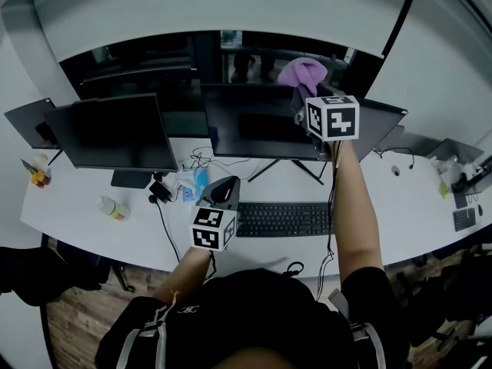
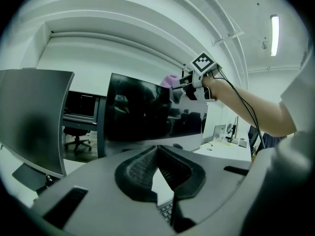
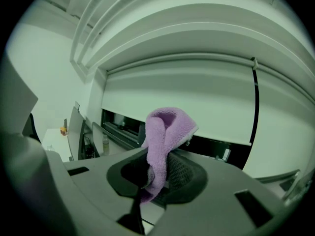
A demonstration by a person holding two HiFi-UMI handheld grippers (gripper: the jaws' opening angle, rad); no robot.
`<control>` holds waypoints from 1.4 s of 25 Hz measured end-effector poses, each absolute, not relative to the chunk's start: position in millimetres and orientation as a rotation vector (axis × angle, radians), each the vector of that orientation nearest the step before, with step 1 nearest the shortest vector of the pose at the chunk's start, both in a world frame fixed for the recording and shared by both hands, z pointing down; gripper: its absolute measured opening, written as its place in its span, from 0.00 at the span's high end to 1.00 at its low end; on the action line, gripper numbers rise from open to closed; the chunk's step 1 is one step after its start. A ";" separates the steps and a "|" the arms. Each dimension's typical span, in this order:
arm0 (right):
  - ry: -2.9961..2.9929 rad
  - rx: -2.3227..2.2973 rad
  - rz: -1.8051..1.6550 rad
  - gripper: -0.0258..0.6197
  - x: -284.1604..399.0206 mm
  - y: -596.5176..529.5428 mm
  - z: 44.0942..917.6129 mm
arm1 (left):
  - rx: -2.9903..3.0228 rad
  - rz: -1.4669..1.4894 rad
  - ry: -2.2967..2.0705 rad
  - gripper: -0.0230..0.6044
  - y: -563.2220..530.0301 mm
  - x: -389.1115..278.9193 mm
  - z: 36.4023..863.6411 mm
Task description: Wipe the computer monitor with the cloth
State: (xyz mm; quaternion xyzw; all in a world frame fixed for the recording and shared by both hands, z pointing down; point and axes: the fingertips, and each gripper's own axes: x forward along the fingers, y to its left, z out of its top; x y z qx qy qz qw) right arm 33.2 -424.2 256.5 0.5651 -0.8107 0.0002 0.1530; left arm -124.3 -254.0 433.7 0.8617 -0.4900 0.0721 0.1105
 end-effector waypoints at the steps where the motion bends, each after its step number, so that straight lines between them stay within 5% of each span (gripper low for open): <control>1: -2.322 1.627 0.003 0.81 38.6 -423.7 256.2 | 2.534 0.210 -1.444 0.94 -253.1 -122.3 432.3; 35: -2.213 1.768 -0.014 0.82 257.9 -401.8 263.5 | 2.569 0.200 -1.487 0.94 -218.4 29.3 434.8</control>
